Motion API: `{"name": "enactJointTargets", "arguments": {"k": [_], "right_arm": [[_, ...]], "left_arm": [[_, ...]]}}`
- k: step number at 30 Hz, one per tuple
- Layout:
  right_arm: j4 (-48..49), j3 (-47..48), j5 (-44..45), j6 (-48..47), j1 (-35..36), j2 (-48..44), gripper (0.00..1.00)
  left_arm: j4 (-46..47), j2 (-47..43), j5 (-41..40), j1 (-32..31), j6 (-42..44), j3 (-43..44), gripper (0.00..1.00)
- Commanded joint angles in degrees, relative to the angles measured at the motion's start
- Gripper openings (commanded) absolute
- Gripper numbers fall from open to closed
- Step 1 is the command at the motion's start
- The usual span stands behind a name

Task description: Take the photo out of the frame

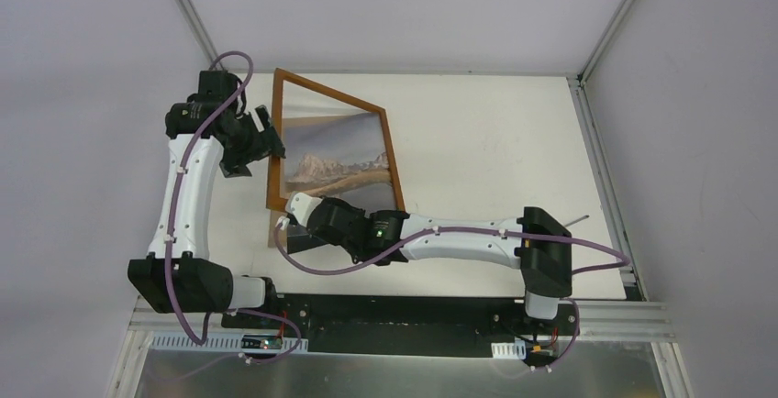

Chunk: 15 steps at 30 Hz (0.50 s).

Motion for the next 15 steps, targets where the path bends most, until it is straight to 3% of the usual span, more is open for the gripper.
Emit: {"name": "enactJointTargets", "arguments": {"k": [1, 7, 9, 12, 15], "right_arm": [[-1.5, -3.6, -2.7, 8.3, -1.0, -5.5, 0.00], [-2.4, -5.0, -4.9, 12.5, -2.6, -6.5, 0.00], [-2.8, -5.5, -5.1, 12.5, -2.9, -6.2, 0.00], [-5.0, -4.6, -6.2, 11.9, -3.3, -4.3, 0.00], [-6.1, -3.5, -6.4, 11.4, -3.6, -2.4, 0.00]], "left_arm": [[-1.4, 1.2, -17.5, 6.3, -4.1, 5.2, 0.83], [3.3, 0.5, 2.7, 9.3, 0.4, 1.6, 0.89], [4.1, 0.6, 11.0, 9.1, 2.3, 2.3, 0.99], [8.8, 0.2, 24.7, 7.9, 2.6, -0.5, 0.99], [10.5, -0.7, 26.4, 6.8, 2.0, -0.7, 0.99]]}}
